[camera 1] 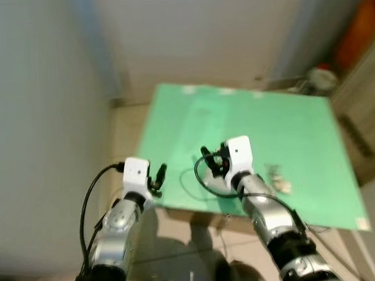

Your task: Hang keys on a hook

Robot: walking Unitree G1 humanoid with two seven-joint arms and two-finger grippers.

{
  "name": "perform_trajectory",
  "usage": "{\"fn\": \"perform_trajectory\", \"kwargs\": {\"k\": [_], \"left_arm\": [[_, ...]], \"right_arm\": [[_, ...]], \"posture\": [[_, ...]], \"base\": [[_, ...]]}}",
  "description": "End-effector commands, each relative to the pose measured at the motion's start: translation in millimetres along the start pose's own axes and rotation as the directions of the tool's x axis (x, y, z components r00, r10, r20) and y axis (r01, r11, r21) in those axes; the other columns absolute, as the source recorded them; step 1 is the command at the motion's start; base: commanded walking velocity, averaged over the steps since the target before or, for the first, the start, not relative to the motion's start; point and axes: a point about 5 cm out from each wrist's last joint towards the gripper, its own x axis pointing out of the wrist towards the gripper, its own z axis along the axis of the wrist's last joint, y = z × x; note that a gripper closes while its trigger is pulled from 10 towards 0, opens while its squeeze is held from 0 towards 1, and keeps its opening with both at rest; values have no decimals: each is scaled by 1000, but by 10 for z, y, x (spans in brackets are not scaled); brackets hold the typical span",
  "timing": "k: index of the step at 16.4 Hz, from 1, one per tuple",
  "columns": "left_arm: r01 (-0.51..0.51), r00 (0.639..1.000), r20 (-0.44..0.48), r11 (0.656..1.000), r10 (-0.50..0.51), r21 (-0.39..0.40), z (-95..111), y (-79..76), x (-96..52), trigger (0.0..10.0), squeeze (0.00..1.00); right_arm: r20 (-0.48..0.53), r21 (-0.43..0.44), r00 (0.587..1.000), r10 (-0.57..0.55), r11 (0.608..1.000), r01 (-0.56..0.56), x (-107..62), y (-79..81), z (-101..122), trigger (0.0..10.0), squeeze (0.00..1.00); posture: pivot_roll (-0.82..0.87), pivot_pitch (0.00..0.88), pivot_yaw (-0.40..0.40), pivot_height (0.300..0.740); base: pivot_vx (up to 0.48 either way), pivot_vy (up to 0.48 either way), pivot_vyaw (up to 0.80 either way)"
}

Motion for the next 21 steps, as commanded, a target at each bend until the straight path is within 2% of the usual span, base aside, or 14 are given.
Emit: {"fn": "perform_trajectory", "kwargs": {"k": [1,2,4,5,8,9,13,14,18,21], "left_arm": [[3,1000,-8,1000,-3,1,-13,-47,-19,10000,0],[-1,1000,-8,1000,0,-5,-15,-52,-26,10000,0],[-4,1000,-2,1000,4,-15,-3,-92,-100,10000,0],[-4,1000,-1,1000,4,-17,0,-99,-115,10000,0],[-16,1000,-4,1000,16,-7,4,-157,-314,10000,0],[-22,1000,-3,1000,22,-8,21,-176,-374,10000,0],[-44,999,-17,999,44,-1,2,-180,-459,10000,0],[-68,998,-17,998,68,2,41,-142,-467,10000,0],[-77,997,-17,997,78,8,84,-126,-461,10000,0],[-77,997,-18,997,77,10,101,-133,-468,10000,0]], "right_arm": [[-28,-31,999,19,999,-20,-20,26,-32,10000,0],[-29,-37,999,20,999,-21,-24,30,-33,10000,0],[-44,-71,998,39,997,-42,-33,42,-28,10000,0],[-46,-72,998,43,996,-47,-34,42,-26,10000,0],[-37,-94,989,145,984,-148,-101,53,43,10000,0],[-32,-89,988,149,984,-152,-130,46,49,10000,0],[-25,-78,982,185,979,-186,-153,115,30,10000,0],[-38,-107,977,208,972,-211,-135,194,19,10000,0],[-56,-130,994,96,986,-102,-91,81,-5,10000,0],[-98,-153,990,101,981,-116,-111,74,-66,10000,0]], "posture": [[120,170,-27,740],[120,175,-29,740],[113,246,-41,740],[113,246,-41,740],[114,354,-62,740],[123,384,-70,740],[134,389,-78,740],[142,382,-79,740],[146,374,-76,740],[146,373,-75,740]], "base": [[0,0,0],[0,0,0],[0,0,0],[0,0,0],[0,0,0],[0,0,0],[0,0,0],[0,0,0],[0,0,0],[0,0,0]]}}
